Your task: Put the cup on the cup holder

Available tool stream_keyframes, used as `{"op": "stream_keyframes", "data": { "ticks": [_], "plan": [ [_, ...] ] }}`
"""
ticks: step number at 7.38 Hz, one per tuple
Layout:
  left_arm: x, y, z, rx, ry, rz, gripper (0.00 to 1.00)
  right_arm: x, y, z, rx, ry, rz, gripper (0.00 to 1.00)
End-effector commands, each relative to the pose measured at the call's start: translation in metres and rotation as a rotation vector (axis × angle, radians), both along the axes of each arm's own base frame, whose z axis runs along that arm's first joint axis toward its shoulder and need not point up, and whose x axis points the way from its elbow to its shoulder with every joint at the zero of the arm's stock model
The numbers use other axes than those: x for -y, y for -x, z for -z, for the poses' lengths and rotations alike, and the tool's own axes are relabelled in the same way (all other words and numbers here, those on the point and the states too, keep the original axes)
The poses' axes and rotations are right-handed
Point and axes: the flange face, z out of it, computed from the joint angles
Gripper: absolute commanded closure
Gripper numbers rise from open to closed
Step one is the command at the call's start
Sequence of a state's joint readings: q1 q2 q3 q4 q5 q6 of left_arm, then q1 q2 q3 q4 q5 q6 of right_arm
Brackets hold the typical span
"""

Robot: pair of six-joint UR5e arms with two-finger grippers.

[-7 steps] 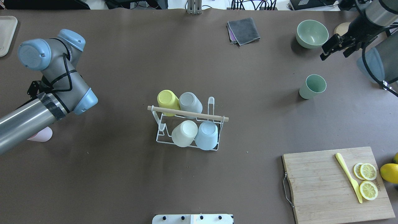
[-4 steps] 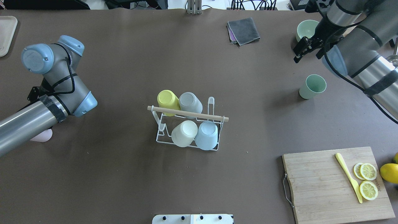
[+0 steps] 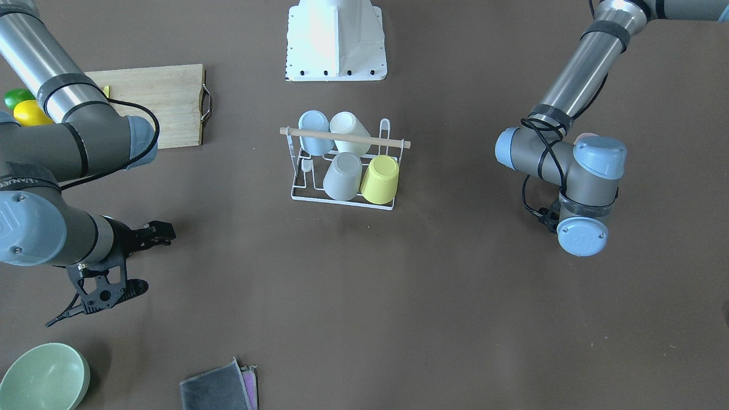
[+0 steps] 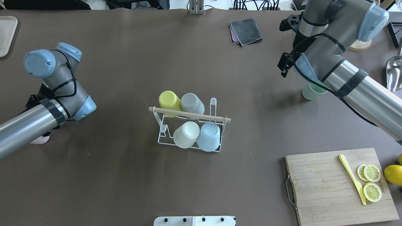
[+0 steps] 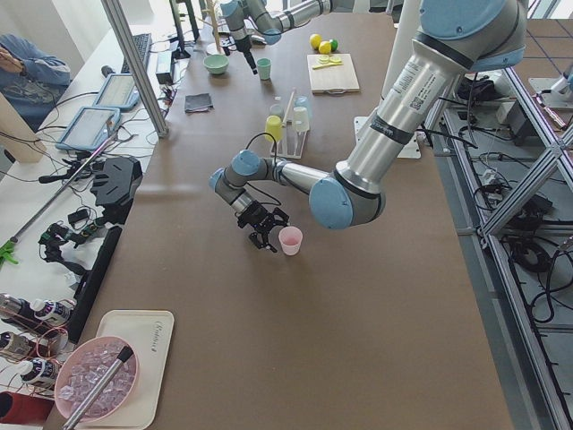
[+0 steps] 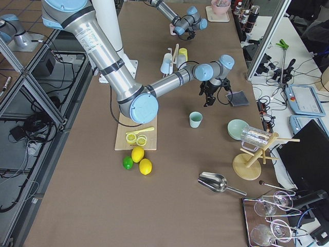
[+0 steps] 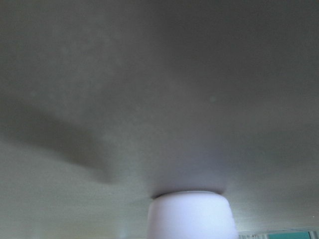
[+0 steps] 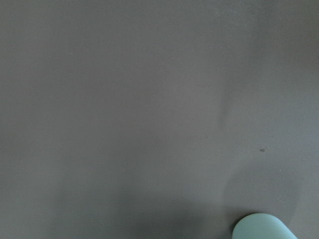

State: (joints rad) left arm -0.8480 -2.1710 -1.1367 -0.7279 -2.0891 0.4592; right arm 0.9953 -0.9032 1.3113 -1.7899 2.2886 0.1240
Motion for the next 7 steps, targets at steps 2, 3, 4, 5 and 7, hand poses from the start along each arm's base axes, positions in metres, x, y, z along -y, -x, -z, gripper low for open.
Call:
{"op": "stream_keyframes", "data": {
  "ticks": [2,3,4,5,7],
  "plan": [
    [-0.004,0.007,-0.006,0.031,0.035,-0.001,0.07,0.016,-0.006,-0.008,-0.037,-0.051,0.068,0.00],
    [-0.005,0.009,-0.008,0.036,0.043,-0.002,0.10,0.022,-0.003,-0.011,-0.048,-0.048,0.072,0.00],
    [-0.006,0.010,-0.009,0.042,0.050,-0.002,0.14,0.026,-0.001,-0.024,-0.065,-0.030,0.082,0.00],
    [-0.007,0.011,-0.009,0.047,0.055,-0.003,0.18,0.035,0.006,-0.033,-0.073,0.015,0.085,0.00],
    [0.001,0.026,-0.004,0.045,0.052,0.022,0.22,0.041,0.015,-0.029,-0.099,0.062,0.099,0.00]
  ]
}}
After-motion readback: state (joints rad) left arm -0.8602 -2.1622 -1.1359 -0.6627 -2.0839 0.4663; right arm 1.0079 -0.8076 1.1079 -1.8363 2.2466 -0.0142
